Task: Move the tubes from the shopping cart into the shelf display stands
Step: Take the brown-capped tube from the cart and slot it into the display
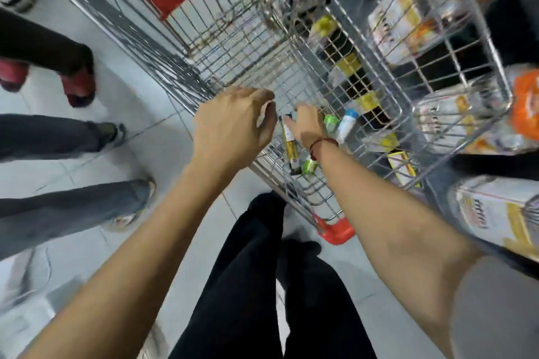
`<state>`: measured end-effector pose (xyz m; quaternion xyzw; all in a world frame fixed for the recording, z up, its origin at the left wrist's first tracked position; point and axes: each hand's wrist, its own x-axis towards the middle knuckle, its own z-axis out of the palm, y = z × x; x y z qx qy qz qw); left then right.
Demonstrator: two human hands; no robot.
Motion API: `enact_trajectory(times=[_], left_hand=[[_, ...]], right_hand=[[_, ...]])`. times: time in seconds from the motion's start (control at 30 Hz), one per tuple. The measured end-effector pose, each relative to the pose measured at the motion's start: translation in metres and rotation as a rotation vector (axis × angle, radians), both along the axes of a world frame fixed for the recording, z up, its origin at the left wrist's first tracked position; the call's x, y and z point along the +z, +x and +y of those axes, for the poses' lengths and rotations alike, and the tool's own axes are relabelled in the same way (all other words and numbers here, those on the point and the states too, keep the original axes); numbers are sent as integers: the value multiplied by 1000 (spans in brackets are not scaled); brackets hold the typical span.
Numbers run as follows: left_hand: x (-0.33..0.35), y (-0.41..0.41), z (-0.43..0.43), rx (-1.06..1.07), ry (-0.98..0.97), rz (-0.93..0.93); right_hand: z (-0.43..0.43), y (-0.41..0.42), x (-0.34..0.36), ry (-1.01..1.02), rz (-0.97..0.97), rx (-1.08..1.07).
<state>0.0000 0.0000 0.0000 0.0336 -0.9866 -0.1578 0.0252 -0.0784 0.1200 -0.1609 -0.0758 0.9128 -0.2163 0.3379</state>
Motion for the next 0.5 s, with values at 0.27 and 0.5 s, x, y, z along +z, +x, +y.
enact_trajectory(times=[0.27,0.5], left_hand=[[-2,0,0,36,-6,41],[2,-1,3,39,4,63]], right_hand=[[-18,0,-11,138,-58,56],[1,-1,14,-8,-121,-58]])
